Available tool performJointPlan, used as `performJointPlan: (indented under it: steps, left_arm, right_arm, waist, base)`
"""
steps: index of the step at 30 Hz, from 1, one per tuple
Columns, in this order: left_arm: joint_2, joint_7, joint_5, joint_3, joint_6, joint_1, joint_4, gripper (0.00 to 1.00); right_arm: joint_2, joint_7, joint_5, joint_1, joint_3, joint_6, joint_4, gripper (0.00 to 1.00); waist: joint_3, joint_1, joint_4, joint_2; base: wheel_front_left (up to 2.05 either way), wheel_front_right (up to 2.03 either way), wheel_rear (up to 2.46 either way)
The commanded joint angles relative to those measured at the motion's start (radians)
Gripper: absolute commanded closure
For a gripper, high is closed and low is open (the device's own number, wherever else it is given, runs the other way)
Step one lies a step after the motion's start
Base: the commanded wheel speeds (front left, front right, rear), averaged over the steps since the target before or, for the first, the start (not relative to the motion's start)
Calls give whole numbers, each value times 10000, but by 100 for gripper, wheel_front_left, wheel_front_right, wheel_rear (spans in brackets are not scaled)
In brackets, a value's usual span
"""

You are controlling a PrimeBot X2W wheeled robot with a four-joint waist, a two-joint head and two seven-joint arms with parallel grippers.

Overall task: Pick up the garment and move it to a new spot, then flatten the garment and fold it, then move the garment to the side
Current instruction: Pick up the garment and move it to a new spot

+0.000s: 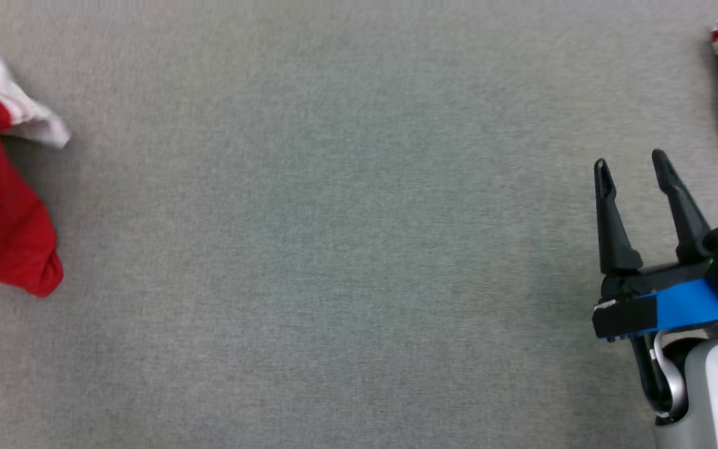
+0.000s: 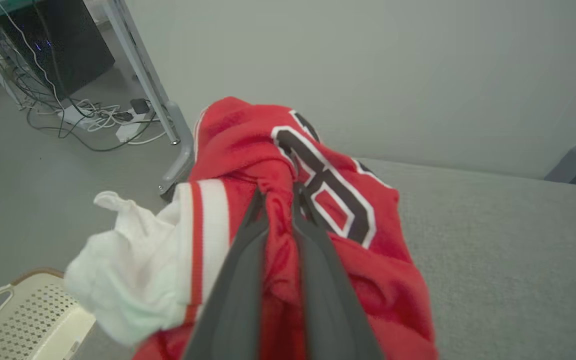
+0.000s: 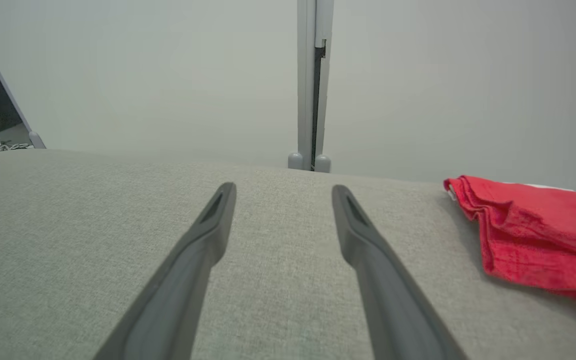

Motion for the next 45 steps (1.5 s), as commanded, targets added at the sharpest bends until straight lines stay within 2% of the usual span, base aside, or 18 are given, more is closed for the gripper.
performJointPlan:
  steps: [1,6,11,17,23,28,32,45]
  left_arm:
    - [12,-313,188,-146,80,-268,-292,100]
    - [6,-925,669,-575,128,-738,-1452,100]
    - [-204,-999,1022,-1041,190,-1197,-3020,100]
    - [-648,-525,1352,-1702,274,-1747,-4842,100]
    - [-1395,40,1544,-2716,96,-2080,-5938,100]
    - [-1985,132,1504,-3519,-22,-1615,-6010,100]
    - [-2319,-46,1392,-3986,-59,-855,-5769,100]
    - [-2875,-1092,646,-4616,318,2936,-4083,100]
  right_arm:
    - [67,-113,84,162,-28,4,135,0]
    - [212,-356,201,395,-91,5,519,0]
    - [301,-557,362,591,-193,4,810,0]
    - [339,-816,556,707,-137,4,1155,0]
    - [343,-1121,1102,661,107,5,1590,0]
    - [344,-1370,1352,569,247,5,1965,0]
    - [345,-1495,1418,535,267,5,2170,0]
    - [342,-1615,1284,537,360,5,2530,0]
  waist:
    - [-444,1,-384,0]
    - [-997,1,-890,0]
    - [-1374,1,-1464,0]
    - [-1564,1,-2378,0]
    - [-1485,1,-3299,0]
    - [-1368,1,-3755,0]
    - [-1368,1,-3868,0]
    - [-1549,1,-3544,0]
  base:
    - [0,0,0]
    - [0,0,0]
    - [0,0,0]
    - [0,0,0]
    - [0,0,0]
    - [0,0,0]
    - [0,0,0]
    - [0,0,0]
